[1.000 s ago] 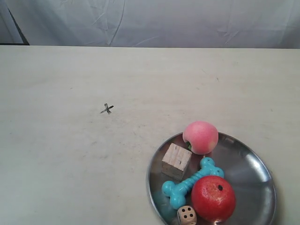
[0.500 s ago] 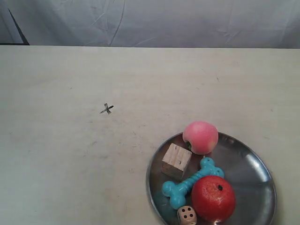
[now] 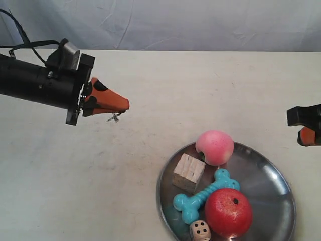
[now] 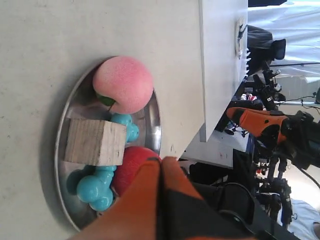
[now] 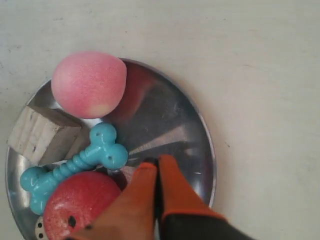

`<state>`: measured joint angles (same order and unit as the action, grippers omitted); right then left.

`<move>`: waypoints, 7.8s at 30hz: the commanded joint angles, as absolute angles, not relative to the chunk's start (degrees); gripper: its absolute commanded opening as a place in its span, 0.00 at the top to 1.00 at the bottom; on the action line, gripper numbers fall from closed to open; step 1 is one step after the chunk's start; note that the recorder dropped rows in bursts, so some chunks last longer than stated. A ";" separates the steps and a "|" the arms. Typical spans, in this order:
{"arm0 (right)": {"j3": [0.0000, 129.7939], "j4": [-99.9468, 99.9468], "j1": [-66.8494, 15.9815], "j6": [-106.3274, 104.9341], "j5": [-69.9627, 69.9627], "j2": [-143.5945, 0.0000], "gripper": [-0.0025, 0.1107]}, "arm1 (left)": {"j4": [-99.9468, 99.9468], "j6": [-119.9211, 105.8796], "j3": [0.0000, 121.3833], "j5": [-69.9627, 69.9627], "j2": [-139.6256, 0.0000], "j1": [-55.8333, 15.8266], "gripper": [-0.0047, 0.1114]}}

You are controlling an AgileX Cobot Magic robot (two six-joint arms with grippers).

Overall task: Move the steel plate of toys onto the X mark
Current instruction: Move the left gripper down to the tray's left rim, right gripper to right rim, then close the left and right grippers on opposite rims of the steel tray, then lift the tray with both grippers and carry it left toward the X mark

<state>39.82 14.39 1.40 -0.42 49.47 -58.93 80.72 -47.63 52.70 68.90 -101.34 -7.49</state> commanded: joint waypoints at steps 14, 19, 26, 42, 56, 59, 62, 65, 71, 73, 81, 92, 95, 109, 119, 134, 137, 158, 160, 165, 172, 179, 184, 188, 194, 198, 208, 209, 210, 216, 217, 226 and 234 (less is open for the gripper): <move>28.20 30.44 14.82 -13.13 45.48 -60.74 0.98 | 72.80 -48.22 53.47 67.54 -105.07 -10.95 0.96; 28.20 27.08 14.82 -9.00 44.86 -63.55 0.98 | 67.70 -43.01 53.47 61.51 -104.96 -19.67 0.96; 28.20 25.50 14.82 -8.99 44.78 -63.73 0.92 | 59.73 -38.88 53.47 52.11 -104.96 -25.86 0.96; 27.14 27.77 14.82 -8.99 43.81 -63.73 0.53 | 65.47 -38.83 53.47 42.77 -105.35 -28.77 0.61; 27.14 27.88 14.82 -8.99 43.33 -63.73 0.53 | 64.99 -31.17 53.47 38.13 -112.39 -32.72 0.61; 26.98 27.88 14.82 -8.99 43.34 -63.73 0.53 | 65.09 -30.64 53.47 38.13 -112.91 -32.70 0.61; 25.36 28.84 14.82 -8.34 41.88 -63.73 0.53 | 65.60 -30.53 53.47 38.01 -113.02 -32.70 0.61; 23.91 30.58 14.82 -7.61 39.11 -63.73 0.53 | 67.32 -30.53 53.47 37.96 -113.02 -32.70 0.61; 21.71 31.75 14.82 -6.75 36.50 -63.73 0.53 | 69.00 -30.53 53.47 37.98 -113.02 -32.70 0.61; 20.67 32.33 14.82 -6.52 34.97 -63.73 0.55 | 70.21 -30.53 53.47 38.87 -113.02 -32.70 0.61; 18.05 33.35 14.36 -6.23 30.49 -63.73 0.68 | 71.37 -31.04 53.47 40.47 -113.02 -32.70 0.61; 14.51 35.36 12.48 -6.23 22.70 -71.95 0.68 | 72.36 -32.10 53.47 39.30 -113.02 -33.89 0.61; 14.51 35.58 12.48 -6.23 22.55 -75.42 0.68 | 72.36 -32.20 53.47 38.75 -113.02 -33.89 0.61; 14.05 50.05 12.48 -22.53 22.18 -76.89 0.68 | 73.24 -32.24 53.47 38.36 -113.02 -33.93 0.62; 14.05 50.24 12.48 -22.53 22.18 -76.89 0.68 | 72.35 -32.38 53.47 37.46 -114.60 -38.39 0.62; 14.05 52.04 12.48 -25.08 23.75 -76.89 0.98 | 71.39 -33.55 54.15 38.52 -114.60 -38.39 0.96; 14.05 54.78 12.48 -28.28 24.42 -76.89 0.98 | 70.62 -33.55 55.30 39.38 -114.60 -38.39 0.96; 14.66 67.00 12.48 -44.50 29.85 -83.66 0.98 | 69.19 -33.33 57.25 42.92 -114.60 -38.39 0.96; 15.21 67.72 12.48 -45.06 30.30 -83.66 0.98 | 68.24 -32.48 58.29 43.75 -114.60 -38.25 0.96; 15.81 68.26 12.48 -45.06 31.10 -83.66 0.98 | 64.21 -29.26 60.94 45.51 -114.60 -38.16 0.96; 17.03 68.49 12.48 -45.06 33.51 -83.66 0.98 | 58.33 -24.11 64.10 47.22 -114.60 -38.16 0.96; 21.55 67.23 12.48 -44.56 37.21 -83.66 0.98 | 54.89 -21.37 65.13 49.50 -114.60 -36.12 0.96; 23.03 67.34 12.48 -43.93 37.90 -83.78 0.98 | 55.70 -21.37 65.13 51.60 -114.49 -32.55 0.96; 24.91 67.23 12.48 -43.93 39.48 -85.65 0.98 | 56.08 -21.49 65.13 51.92 -113.60 -31.07 0.96; 27.92 67.23 12.48 -43.93 41.81 -89.17 0.98 | 55.12 -21.49 65.98 52.06 -112.75 -30.89 0.96; 28.96 67.69 12.48 -43.93 43.02 -90.25 0.98 | 55.13 -21.49 66.91 52.20 -112.75 -30.89 0.96; 31.92 68.14 12.48 -43.93 46.36 -90.25 0.98 | 54.12 -20.35 68.11 52.49 -112.75 -30.89 0.96; 32.51 68.14 12.48 -43.93 46.65 -90.25 0.98 | 53.98 -20.24 68.11 52.65 -112.75 -30.48 0.96; 33.10 68.14 12.48 -43.93 46.93 -90.25 0.98 | 54.29 -20.24 68.11 52.97 -112.75 -30.19 0.96; 34.65 68.50 12.48 -43.83 48.20 -90.59 0.98 | 54.90 -20.13 68.11 55.77 -112.65 -26.04 0.96; 34.65 68.50 12.48 -43.83 48.20 -90.59 0.98 | 54.91 -20.13 68.11 55.90 -112.63 -25.65 0.96; 35.21 69.01 6.26 -43.31 45.19 -90.59 0.98 | 54.68 -20.13 68.11 55.24 -111.08 -25.16 0.96; 41.72 69.12 -2.33 -38.80 44.80 -94.06 0.98 | 52.32 -20.13 68.11 55.60 -109.57 -24.08 0.96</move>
